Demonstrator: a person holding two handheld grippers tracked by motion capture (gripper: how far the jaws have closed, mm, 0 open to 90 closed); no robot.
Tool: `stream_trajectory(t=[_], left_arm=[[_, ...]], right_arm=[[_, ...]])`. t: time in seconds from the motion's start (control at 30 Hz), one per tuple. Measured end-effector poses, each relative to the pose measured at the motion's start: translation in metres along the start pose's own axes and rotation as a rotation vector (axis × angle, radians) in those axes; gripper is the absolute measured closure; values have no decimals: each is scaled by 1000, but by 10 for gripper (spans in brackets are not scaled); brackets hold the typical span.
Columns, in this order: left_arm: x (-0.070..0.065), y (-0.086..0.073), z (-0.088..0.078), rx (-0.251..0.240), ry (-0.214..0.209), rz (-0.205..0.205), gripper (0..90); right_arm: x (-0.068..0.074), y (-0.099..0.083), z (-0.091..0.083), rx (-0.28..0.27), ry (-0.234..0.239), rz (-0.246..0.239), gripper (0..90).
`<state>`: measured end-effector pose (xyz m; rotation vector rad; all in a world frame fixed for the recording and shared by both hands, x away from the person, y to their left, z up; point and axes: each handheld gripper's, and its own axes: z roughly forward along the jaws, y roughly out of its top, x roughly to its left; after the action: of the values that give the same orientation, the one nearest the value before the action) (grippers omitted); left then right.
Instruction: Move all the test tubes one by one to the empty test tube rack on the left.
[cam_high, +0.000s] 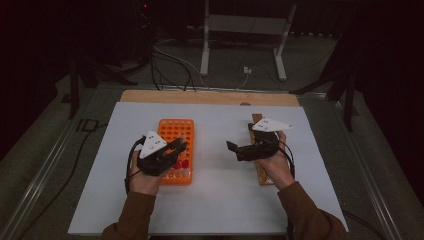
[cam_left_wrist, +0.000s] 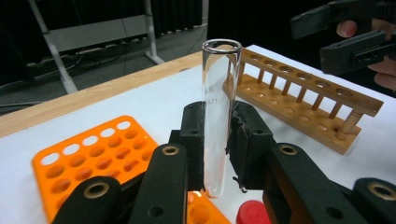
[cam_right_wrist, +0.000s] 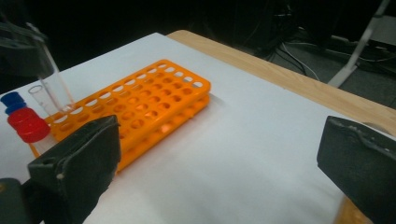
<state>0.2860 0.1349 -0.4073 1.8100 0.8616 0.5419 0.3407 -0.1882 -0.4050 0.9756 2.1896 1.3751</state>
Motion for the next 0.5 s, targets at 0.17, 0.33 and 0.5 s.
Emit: stream_trajectory(t=[0.17, 0.33, 0.5], left_arm=[[5, -2, -9, 0, 18, -4, 767], [12, -7, -18, 6, 39, -10, 767], [20, -12, -28, 4, 58, -28, 767]], right_arm=[[-5, -2, -5, -10, -9, 4, 0], [-9, -5, -9, -10, -18, 8, 0], [-13, -7, -12, -12, -25, 16, 0]])
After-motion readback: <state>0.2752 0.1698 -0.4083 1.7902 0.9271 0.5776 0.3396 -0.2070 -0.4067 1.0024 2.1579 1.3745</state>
